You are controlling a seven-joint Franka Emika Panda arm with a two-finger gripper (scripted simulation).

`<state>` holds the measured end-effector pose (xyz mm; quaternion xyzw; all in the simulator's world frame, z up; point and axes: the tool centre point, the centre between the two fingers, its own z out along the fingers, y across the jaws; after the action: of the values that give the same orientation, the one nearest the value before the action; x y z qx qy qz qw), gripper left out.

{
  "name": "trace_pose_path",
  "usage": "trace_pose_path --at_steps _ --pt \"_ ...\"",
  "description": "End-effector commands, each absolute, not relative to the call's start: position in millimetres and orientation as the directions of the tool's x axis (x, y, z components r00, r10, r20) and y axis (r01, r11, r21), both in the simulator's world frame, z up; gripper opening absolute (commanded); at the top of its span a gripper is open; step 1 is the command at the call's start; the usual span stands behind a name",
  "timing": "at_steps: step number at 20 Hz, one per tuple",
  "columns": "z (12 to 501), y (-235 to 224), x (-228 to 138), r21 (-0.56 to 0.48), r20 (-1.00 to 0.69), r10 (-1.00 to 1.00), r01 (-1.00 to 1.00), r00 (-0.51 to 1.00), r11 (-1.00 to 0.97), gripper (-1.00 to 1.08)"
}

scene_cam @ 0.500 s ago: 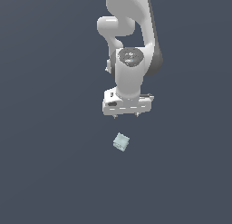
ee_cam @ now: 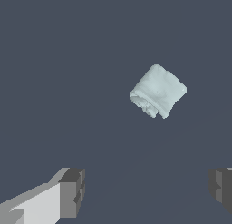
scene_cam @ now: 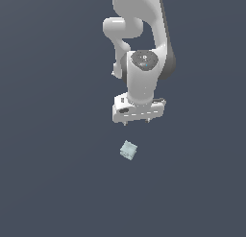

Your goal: Pick up the object and move it to a goal position.

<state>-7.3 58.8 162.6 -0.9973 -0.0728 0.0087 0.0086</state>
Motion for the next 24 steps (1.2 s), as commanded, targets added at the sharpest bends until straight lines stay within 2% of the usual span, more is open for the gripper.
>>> trace_pose_path --at_steps 1,13,24 --pt "162.7 62.7 -7.7 -0.017 -0.019 0.163 0.163 0.986 -0.986 1.0" --pt "159.2 60.7 -3.1 -0.017 -0.018 0.123 0.123 0.992 -0.992 1.0" --pt "139.3 51.2 20.3 -0.016 -0.017 -0.088 -0.089 0.996 -0.996 1.0"
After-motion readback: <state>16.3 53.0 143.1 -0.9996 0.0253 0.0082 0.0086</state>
